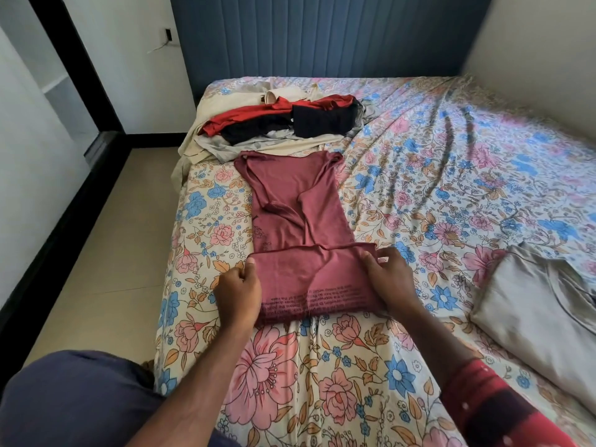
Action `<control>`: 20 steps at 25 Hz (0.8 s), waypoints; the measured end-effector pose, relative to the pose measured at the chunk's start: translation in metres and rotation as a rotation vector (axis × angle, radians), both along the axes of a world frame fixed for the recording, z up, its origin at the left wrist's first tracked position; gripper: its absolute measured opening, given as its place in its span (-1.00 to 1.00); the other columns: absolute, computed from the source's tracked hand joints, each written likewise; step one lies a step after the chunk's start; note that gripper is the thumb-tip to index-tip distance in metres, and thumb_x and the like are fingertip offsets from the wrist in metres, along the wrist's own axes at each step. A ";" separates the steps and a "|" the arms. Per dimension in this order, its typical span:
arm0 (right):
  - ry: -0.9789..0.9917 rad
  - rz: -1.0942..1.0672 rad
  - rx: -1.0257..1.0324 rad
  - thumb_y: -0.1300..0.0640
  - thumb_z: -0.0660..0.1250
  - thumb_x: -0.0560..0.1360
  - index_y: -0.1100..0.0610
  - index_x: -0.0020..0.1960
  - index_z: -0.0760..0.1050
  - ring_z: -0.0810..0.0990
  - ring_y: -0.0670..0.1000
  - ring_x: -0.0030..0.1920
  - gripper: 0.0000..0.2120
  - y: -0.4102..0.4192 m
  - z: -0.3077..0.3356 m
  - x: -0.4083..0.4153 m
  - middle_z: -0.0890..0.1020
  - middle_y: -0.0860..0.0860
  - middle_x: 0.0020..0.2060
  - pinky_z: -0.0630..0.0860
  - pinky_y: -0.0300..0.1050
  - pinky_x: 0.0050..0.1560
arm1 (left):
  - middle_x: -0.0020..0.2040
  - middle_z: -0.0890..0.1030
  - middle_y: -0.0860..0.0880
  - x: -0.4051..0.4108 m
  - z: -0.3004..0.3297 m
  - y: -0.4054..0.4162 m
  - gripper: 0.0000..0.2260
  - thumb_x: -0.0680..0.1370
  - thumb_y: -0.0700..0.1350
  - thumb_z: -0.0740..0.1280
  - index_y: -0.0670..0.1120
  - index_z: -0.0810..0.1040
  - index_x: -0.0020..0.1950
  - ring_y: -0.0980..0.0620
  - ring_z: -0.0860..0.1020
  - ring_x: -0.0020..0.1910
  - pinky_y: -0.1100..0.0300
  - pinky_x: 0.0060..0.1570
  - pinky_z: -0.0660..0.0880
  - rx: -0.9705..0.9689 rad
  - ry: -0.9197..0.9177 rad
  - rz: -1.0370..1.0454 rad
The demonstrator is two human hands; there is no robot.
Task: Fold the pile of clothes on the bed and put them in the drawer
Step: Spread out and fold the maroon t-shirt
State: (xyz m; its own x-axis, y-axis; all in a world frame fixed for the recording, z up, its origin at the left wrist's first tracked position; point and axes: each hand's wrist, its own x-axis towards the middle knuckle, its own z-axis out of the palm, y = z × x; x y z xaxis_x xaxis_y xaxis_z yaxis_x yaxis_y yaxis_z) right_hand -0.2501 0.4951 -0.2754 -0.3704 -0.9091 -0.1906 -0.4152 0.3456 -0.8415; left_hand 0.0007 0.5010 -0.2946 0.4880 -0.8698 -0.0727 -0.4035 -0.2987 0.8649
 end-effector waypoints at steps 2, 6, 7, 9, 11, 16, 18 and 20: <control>0.047 -0.022 -0.063 -0.07 0.35 0.62 0.04 0.30 0.33 0.64 -0.03 -0.13 -0.65 0.003 -0.004 0.001 0.60 -0.01 0.00 0.67 0.01 -0.11 | -0.42 0.47 -0.02 0.000 -0.007 0.004 -0.61 0.70 0.01 0.23 -0.15 0.47 -0.27 0.08 0.36 -0.50 0.25 -0.52 0.20 -0.054 -0.067 -0.029; 0.148 -0.041 -0.212 0.18 0.26 0.67 0.07 0.34 0.31 0.56 -0.16 -0.19 -0.73 0.004 -0.010 0.005 0.65 0.10 0.08 0.47 -0.26 -0.32 | -0.34 0.54 -0.01 -0.003 -0.016 0.002 -0.73 0.72 0.01 0.15 -0.14 0.53 0.06 0.08 0.47 -0.48 0.26 -0.54 0.27 -0.054 -0.297 -0.132; 0.172 -0.032 -0.204 0.18 0.26 0.68 0.09 0.35 0.31 0.54 -0.18 -0.21 -0.73 0.004 -0.010 0.005 0.66 0.11 0.09 0.42 -0.29 -0.35 | -0.33 0.54 -0.01 -0.002 -0.016 0.000 -0.75 0.72 0.01 0.15 -0.13 0.51 0.11 0.10 0.46 -0.49 0.27 -0.56 0.26 -0.023 -0.322 -0.157; 0.263 0.002 -0.173 0.14 0.27 0.68 0.08 0.36 0.31 0.56 -0.11 -0.19 -0.71 0.004 -0.009 0.002 0.65 0.11 0.15 0.43 -0.27 -0.32 | -0.34 0.52 0.01 0.004 -0.012 0.003 -0.74 0.70 0.04 0.18 -0.14 0.47 0.16 0.14 0.41 -0.53 0.32 -0.62 0.24 -0.014 -0.313 -0.197; 0.405 0.053 -0.145 0.01 0.31 0.65 0.05 0.34 0.35 0.57 -0.03 -0.05 -0.69 0.013 -0.007 -0.010 0.60 0.08 0.22 0.50 -0.16 -0.14 | -0.33 0.54 0.03 0.017 -0.010 0.014 -0.67 0.65 0.13 0.24 -0.12 0.43 0.18 0.15 0.44 -0.53 0.33 -0.63 0.30 -0.071 -0.310 -0.251; 0.700 0.706 -0.085 -0.35 0.36 0.49 -0.20 0.51 0.30 0.21 -0.12 0.54 -0.35 0.048 -0.015 -0.052 0.13 -0.23 0.60 -0.01 0.12 0.53 | 0.23 0.54 -0.02 0.046 -0.001 0.042 -0.36 0.41 0.39 0.32 -0.01 0.53 0.32 0.00 0.59 0.08 0.00 0.09 0.58 -0.293 -0.760 -0.711; 0.809 0.880 -0.013 -0.42 0.15 0.55 -0.32 0.59 0.02 -0.18 -0.19 0.62 -0.32 0.050 -0.020 -0.058 -0.14 -0.27 0.62 -0.27 0.02 0.54 | 0.59 0.27 0.06 0.053 0.007 0.042 -0.21 0.41 0.48 0.08 0.12 0.30 0.56 0.07 0.28 0.53 -0.09 0.45 0.27 -0.006 -0.891 -0.943; 0.841 0.897 -0.024 -0.37 -0.04 0.60 -0.35 0.59 -0.06 -0.33 -0.18 0.60 -0.42 0.046 -0.025 -0.062 -0.19 -0.23 0.61 -0.32 -0.03 0.55 | 0.60 -0.13 0.19 0.060 0.006 0.038 -0.23 0.45 0.48 -0.07 0.22 -0.09 0.60 0.23 -0.13 0.54 -0.06 0.54 0.02 0.187 -0.924 -1.055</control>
